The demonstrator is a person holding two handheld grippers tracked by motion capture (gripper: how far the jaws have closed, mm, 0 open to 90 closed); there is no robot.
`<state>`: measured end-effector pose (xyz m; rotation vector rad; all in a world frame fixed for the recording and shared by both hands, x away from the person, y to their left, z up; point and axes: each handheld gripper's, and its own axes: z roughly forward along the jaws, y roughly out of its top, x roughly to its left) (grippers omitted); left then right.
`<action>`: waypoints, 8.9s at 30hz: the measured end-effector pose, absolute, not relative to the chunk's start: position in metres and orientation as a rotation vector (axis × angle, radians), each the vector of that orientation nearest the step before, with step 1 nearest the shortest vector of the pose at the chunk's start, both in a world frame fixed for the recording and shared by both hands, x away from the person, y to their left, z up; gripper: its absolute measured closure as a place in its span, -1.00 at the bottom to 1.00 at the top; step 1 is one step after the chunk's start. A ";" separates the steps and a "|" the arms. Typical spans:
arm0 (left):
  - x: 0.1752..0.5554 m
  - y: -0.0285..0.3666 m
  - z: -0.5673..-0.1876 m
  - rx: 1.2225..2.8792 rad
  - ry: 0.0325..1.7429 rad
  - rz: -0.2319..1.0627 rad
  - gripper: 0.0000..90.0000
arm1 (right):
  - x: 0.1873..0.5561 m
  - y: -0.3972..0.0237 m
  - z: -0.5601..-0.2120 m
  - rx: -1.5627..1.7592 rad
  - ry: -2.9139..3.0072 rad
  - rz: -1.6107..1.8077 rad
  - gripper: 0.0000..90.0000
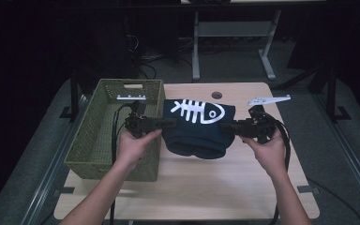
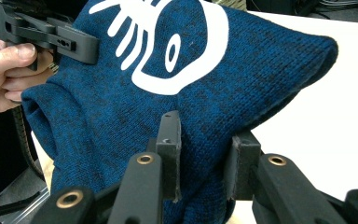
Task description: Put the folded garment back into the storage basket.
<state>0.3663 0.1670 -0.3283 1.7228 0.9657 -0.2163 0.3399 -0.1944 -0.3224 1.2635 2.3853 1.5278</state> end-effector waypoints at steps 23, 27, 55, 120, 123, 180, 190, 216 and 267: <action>0.363 0.201 -0.322 1.696 0.991 -0.201 0.53 | 0.349 -0.162 -0.312 1.201 2.431 1.528 0.58; 0.363 0.209 -0.320 1.689 0.997 -0.195 0.53 | 0.350 -0.155 -0.310 1.189 2.438 1.531 0.58; 0.360 0.263 -0.314 1.652 1.057 -0.153 0.53 | 0.366 -0.096 -0.300 1.112 2.498 1.509 0.57; 0.350 0.372 -0.323 1.593 1.226 -0.094 0.50 | 0.392 0.019 -0.314 1.016 2.602 1.535 0.57; 0.350 0.376 -0.324 1.577 1.243 -0.076 0.48 | 0.393 0.024 -0.315 1.016 2.605 1.539 0.57; 0.371 0.391 -0.357 1.772 1.424 0.085 0.35 | 0.409 0.072 -0.379 1.083 2.672 1.296 0.52; 0.367 0.395 -0.355 1.734 1.420 0.133 0.29 | 0.403 0.076 -0.365 0.993 2.594 1.168 0.03; 0.344 0.359 -0.328 1.681 1.270 0.140 0.18 | 0.398 0.019 -0.330 1.041 2.561 1.513 0.06; 0.334 0.201 -0.326 1.770 1.057 0.083 -0.41 | 0.357 -0.191 -0.351 1.215 2.409 1.632 -0.29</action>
